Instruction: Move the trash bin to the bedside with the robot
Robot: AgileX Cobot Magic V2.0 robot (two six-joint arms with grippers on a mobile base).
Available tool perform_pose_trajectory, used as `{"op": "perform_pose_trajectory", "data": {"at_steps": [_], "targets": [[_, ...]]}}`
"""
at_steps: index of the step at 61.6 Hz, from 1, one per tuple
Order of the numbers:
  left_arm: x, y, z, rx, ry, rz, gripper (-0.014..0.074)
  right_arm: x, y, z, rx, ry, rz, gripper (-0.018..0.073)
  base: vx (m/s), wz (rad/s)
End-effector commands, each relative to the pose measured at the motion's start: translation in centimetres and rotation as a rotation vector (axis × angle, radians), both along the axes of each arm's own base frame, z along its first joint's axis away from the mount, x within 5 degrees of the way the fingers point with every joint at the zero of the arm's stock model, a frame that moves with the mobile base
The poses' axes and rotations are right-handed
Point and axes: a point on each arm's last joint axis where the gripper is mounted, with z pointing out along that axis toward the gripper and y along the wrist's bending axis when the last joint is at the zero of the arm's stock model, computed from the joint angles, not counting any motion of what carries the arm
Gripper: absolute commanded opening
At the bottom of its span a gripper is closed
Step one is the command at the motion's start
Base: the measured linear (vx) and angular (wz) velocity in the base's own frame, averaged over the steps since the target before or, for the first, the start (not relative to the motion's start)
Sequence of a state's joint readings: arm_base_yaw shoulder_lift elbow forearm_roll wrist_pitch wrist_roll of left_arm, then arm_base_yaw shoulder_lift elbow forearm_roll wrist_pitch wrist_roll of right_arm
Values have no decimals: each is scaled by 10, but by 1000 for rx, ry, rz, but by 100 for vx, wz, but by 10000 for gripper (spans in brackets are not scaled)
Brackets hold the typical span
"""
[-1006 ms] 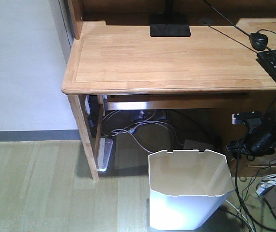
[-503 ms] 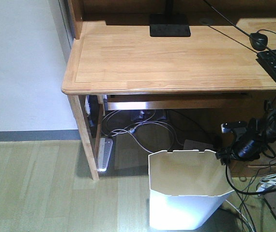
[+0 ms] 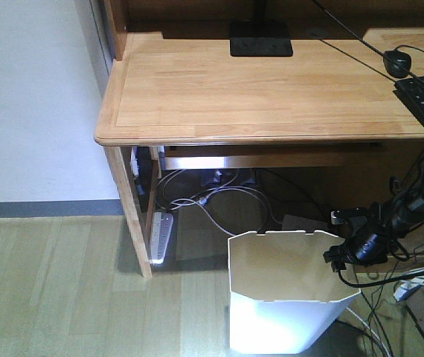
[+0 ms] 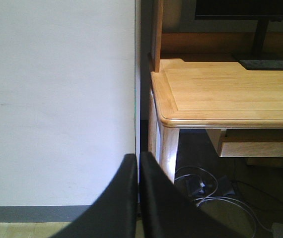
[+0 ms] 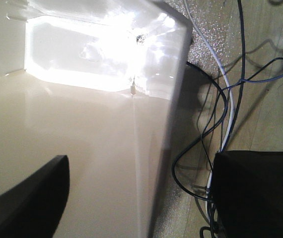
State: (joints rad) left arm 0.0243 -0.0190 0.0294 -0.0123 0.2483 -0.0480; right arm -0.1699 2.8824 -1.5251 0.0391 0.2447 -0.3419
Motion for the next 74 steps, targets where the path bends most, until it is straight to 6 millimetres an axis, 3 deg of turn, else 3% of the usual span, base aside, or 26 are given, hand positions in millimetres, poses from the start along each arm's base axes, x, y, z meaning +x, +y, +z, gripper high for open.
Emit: {"op": "perform_pose_trajectory", "data": {"at_steps": [1, 14, 26, 35, 45, 60, 74], "targets": [[1, 0, -3, -11, -50, 0, -6, 23, -7, 16, -12, -69, -1, 552, 0, 0], [1, 0, -3, -11, -50, 0, -6, 29, -7, -2, -3, -59, -16, 547, 0, 0], [1, 0, -3, -11, -50, 0, -6, 34, -8, -13, 4, -41, -20, 483, 0, 0], [1, 0, -3, -11, -50, 0, -6, 38, -8, -13, 6, -49, -31, 305, 0, 0], [1, 0, -3, -11, -50, 0, -6, 40, -6, -11, 38, -40, -65, -17, 0, 0], [1, 0, -3, -11, -50, 0, -6, 42, 2, 1, 161, -35, -72, -7, 0, 0], [1, 0, -3, -11, -50, 0, -6, 36, -2, 30, 299, -111, -113, -6, 0, 0]]}}
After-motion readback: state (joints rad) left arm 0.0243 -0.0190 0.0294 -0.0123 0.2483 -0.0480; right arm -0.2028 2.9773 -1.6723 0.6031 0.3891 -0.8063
